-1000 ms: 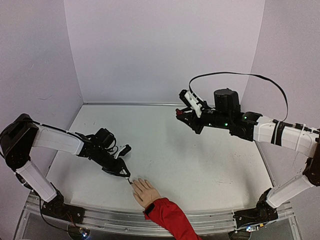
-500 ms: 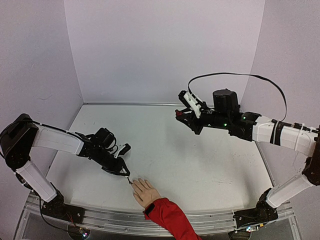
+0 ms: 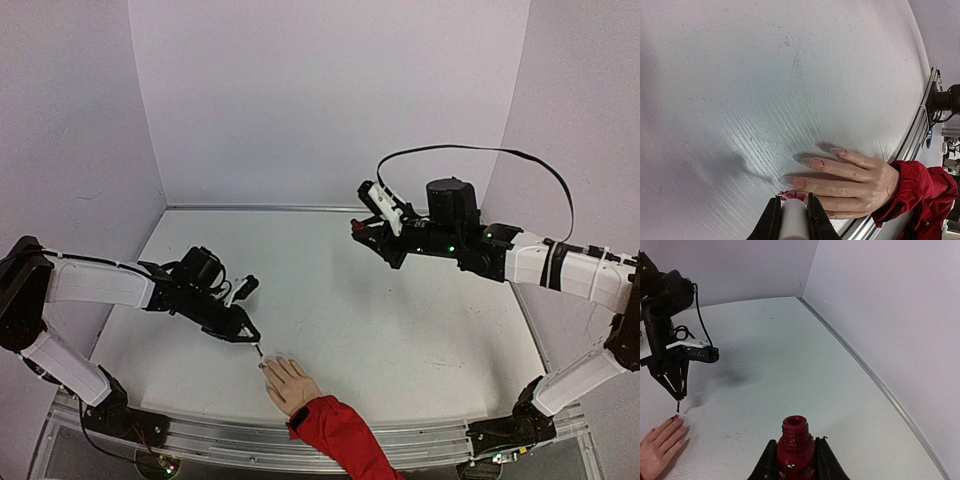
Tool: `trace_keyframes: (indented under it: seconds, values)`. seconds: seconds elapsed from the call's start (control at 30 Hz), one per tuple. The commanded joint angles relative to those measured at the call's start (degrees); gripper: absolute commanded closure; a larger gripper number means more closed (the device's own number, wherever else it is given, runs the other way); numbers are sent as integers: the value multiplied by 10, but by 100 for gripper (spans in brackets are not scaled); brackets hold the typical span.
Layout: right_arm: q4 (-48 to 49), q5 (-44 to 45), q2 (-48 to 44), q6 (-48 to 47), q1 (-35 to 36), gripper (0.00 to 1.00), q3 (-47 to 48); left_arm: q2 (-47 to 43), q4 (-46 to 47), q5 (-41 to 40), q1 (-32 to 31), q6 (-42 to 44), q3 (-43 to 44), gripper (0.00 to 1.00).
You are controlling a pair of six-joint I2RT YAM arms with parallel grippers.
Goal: Paint the nails
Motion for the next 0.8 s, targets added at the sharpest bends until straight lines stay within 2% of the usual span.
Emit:
trace_keyframes:
  seconds: [0.0, 0.77]
  values:
    - [24, -11, 0, 9, -2, 100, 14, -1, -3, 27, -2, 3, 4, 100]
    - [24, -10, 2, 9, -3, 100, 14, 23, -3, 48, -6, 6, 0, 100]
